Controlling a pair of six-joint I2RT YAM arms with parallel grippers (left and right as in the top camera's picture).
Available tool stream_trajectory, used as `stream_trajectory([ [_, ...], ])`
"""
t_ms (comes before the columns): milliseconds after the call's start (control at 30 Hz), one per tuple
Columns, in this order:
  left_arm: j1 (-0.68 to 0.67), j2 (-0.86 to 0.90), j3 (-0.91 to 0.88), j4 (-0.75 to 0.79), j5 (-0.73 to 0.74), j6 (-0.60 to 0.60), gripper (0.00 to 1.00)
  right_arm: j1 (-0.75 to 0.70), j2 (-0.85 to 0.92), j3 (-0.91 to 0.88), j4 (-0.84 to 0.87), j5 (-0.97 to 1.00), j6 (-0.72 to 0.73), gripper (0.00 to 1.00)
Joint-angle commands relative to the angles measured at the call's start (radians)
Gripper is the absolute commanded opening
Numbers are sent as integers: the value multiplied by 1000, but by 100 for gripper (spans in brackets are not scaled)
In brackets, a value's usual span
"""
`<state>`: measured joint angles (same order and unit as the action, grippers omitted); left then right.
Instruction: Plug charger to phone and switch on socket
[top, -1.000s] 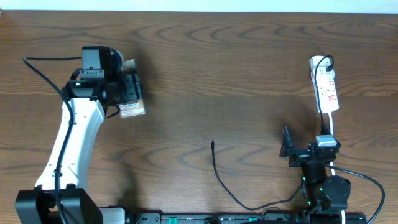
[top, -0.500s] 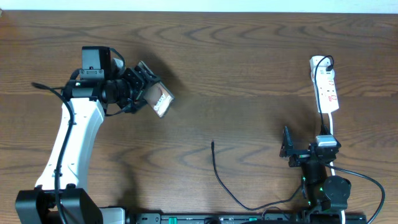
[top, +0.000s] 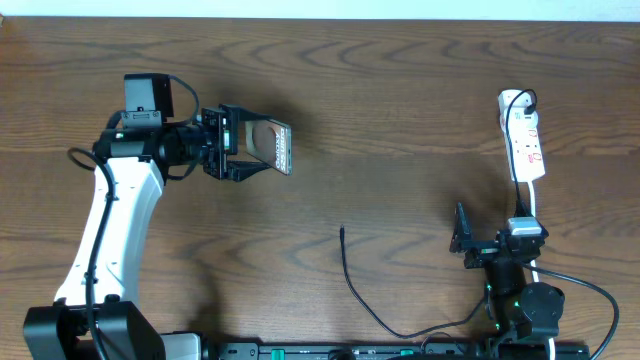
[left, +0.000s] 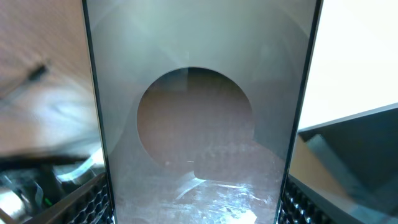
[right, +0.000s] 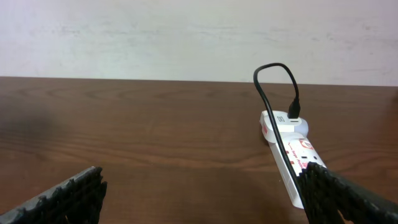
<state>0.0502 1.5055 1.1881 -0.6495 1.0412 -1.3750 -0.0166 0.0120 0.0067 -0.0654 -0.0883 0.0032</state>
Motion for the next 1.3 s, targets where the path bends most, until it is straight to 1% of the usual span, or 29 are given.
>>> stream_trajectory([
  [0,14,-17,32,4,135,-147,7,3,-5,-1,-5,11,-11,99],
  [233,37,-17,32,4,154,-206,7,3,-5,-1,-5,11,-11,99],
  [833,40,-17,32,4,144,-204,7,3,-5,-1,-3,10,-11,99],
  [1000,40,-17,32,3,56,-197,7,3,-5,-1,-4,10,-11,99],
  [1167,28,-17,32,3,-104,-190,7,3,-5,-1,-3,6,-11,99],
  [1267,10,-17,31,-3,-226,-190,7,3,-5,-1,4,8,-9,99],
])
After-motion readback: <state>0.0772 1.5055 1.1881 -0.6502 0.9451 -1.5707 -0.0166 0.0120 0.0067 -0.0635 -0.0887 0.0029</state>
